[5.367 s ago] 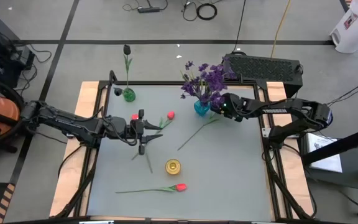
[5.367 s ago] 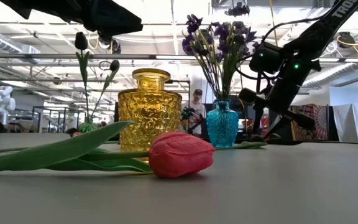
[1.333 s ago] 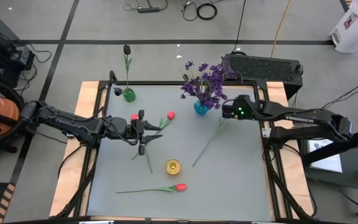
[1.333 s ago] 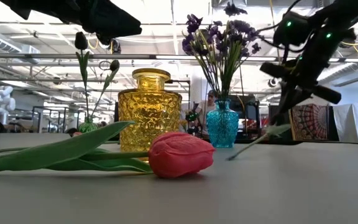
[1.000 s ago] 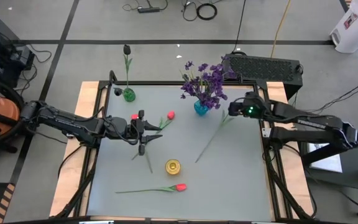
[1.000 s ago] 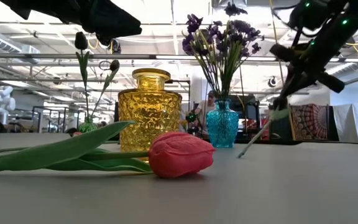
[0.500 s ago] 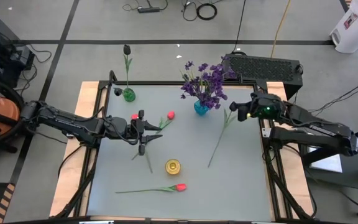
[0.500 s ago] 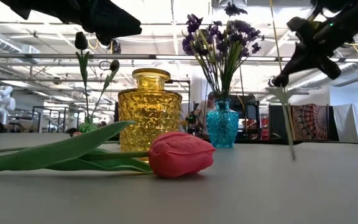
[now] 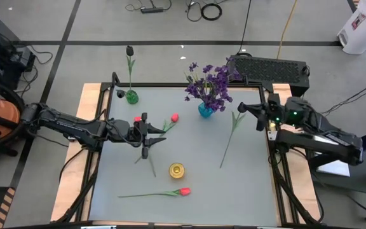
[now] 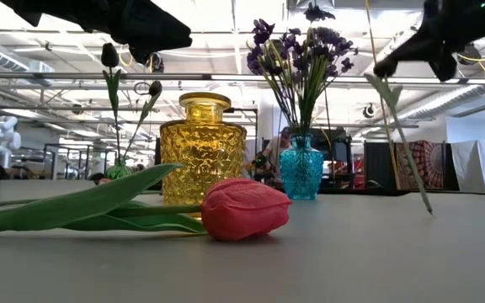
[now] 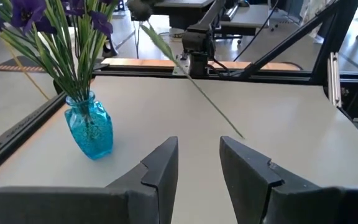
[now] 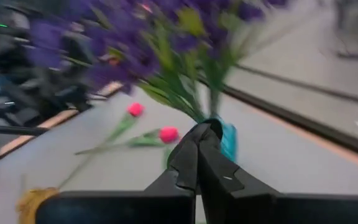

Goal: Sort flowers into vase by color
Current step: Put the black flower into the green vase

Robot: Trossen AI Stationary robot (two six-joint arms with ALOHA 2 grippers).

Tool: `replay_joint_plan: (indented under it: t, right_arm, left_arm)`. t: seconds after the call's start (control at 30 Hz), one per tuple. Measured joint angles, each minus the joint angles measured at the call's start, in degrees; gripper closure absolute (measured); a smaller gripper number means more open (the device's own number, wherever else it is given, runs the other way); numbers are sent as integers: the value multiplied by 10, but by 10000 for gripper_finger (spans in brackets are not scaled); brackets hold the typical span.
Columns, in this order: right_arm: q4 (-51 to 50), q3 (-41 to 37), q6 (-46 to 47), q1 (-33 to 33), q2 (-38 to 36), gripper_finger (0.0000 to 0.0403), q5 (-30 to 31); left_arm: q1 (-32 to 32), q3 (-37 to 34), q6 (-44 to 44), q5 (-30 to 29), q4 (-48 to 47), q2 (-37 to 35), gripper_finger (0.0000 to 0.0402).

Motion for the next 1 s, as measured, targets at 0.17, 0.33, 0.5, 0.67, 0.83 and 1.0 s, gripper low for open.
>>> replay_joint_plan:
  t: [0.17,0.33,0.5,0.67,0.83,1.0]
  right_arm:
    - [80,0,-41,0,-27,402,-67]
    - [160,0,-66,0,-34,402,-152]
    - [200,0,-72,0,-33,403,-231]
    - [240,0,-62,0,-32,403,-272]
    - [276,1,-56,0,-7,403,-272]
    - [322,0,-56,3,50,403,-275]
  left_arm:
    - [0,0,-1,0,12,0,275]
    - [0,0,-1,0,19,0,275]
    - [0,0,-1,0,18,0,275]
    - [2,0,-1,0,30,0,275]
    - [2,0,1,0,95,28,275]
    - [2,0,16,16,175,82,275]
